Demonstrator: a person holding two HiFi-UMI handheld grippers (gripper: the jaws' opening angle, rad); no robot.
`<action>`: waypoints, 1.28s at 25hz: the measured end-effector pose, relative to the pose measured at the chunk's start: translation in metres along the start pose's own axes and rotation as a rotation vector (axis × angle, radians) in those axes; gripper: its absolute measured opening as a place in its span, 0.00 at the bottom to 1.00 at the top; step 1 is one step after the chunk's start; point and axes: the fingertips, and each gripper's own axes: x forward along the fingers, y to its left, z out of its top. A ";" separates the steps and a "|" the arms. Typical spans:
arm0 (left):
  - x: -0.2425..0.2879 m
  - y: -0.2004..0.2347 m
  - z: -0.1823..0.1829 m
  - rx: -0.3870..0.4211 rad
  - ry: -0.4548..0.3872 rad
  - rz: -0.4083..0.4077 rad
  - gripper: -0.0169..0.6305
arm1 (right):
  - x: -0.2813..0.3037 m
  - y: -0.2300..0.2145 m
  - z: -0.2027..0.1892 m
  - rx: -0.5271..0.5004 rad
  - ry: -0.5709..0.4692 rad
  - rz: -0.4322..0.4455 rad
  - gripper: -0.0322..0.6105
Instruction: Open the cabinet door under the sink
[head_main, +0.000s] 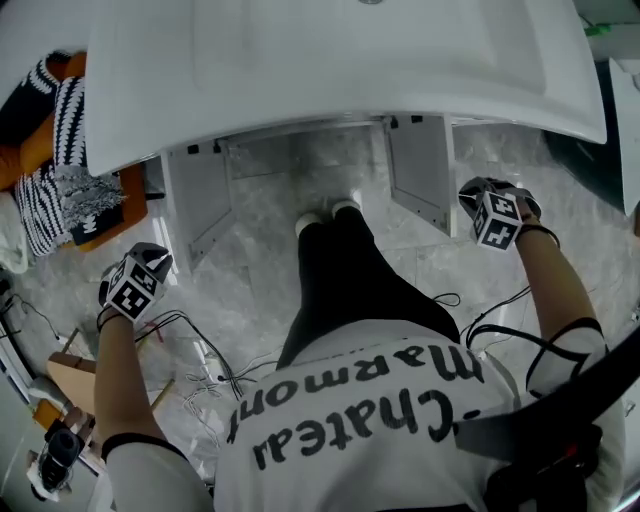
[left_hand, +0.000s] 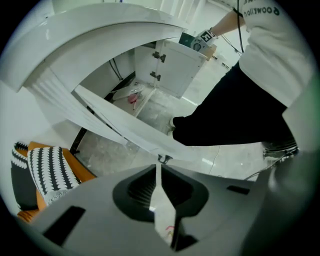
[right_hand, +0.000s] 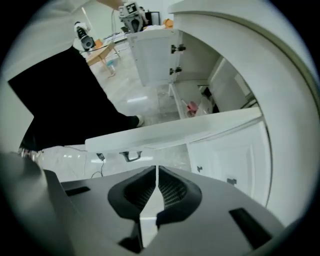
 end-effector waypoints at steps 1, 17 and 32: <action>-0.004 -0.009 0.001 0.009 0.009 -0.007 0.08 | -0.006 -0.006 -0.001 0.051 -0.014 -0.023 0.09; -0.086 -0.065 0.149 -0.157 -0.523 0.087 0.06 | -0.149 -0.067 0.132 0.323 -0.533 -0.239 0.07; -0.332 -0.096 0.341 -0.082 -1.330 0.208 0.06 | -0.354 -0.033 0.306 0.229 -1.135 -0.171 0.07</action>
